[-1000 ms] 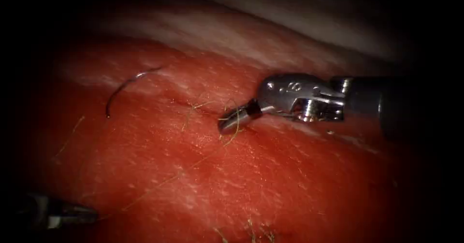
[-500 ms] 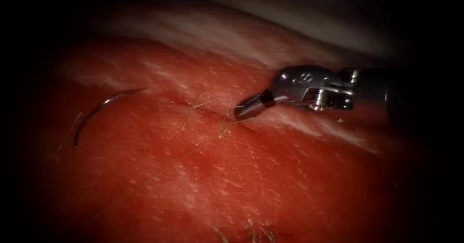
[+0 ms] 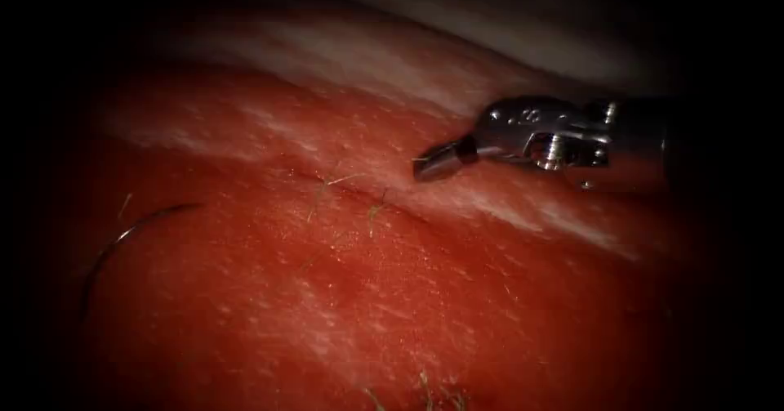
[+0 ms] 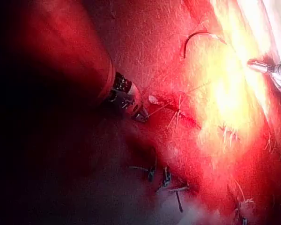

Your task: Wound Closure

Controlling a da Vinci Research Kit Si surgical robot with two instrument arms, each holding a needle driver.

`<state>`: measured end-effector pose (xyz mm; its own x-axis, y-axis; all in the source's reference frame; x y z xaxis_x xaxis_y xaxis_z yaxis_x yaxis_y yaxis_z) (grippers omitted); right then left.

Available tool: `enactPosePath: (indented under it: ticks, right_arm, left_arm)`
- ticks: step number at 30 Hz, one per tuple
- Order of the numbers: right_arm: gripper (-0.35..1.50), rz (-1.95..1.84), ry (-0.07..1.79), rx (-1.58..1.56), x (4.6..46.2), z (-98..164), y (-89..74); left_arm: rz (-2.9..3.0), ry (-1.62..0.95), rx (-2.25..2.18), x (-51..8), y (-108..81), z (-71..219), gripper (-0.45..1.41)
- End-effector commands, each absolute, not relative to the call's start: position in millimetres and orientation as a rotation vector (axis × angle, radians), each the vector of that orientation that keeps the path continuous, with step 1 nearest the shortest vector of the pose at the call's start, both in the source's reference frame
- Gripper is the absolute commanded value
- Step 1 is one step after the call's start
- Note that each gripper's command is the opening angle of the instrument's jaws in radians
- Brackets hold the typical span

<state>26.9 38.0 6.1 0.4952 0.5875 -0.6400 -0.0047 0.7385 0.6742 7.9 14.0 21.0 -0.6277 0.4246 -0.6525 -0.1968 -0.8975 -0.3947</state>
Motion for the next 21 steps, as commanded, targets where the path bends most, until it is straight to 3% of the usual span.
enactPosePath:
  ticks: [1, 17, 18, 19, 21]
  right_arm:
    - [-0.35, 0.393, 1.0, 0.658, 27.9, 6.5, 38.6]
    - [-0.35, 0.474, 0.953, 0.577, 26.3, 7.4, 39.3]
    - [0.37, 0.52, 0.96, 0.524, 26.3, 7.2, 39.5]
    - [0.78, 0.544, 0.966, 0.481, 26.3, 7.1, 39.5]
    - [1.21, 0.606, 0.967, 0.4, 26.2, 6.8, 39.8]
  left_arm:
    - [2.523, -0.419, -1.122, 7.4, 12.7, 21.2, -0.35]
    - [2.529, -0.39, -1.158, 4.8, 17.9, 19.8, -0.35]
    - [2.528, -0.368, -1.18, 3.9, 19.6, 19.3, -0.35]
    - [2.525, -0.358, -1.189, 3.6, 20.5, 19.1, -0.35]
    - [2.524, -0.325, -1.223, 2.8, 22.6, 18.6, -0.35]
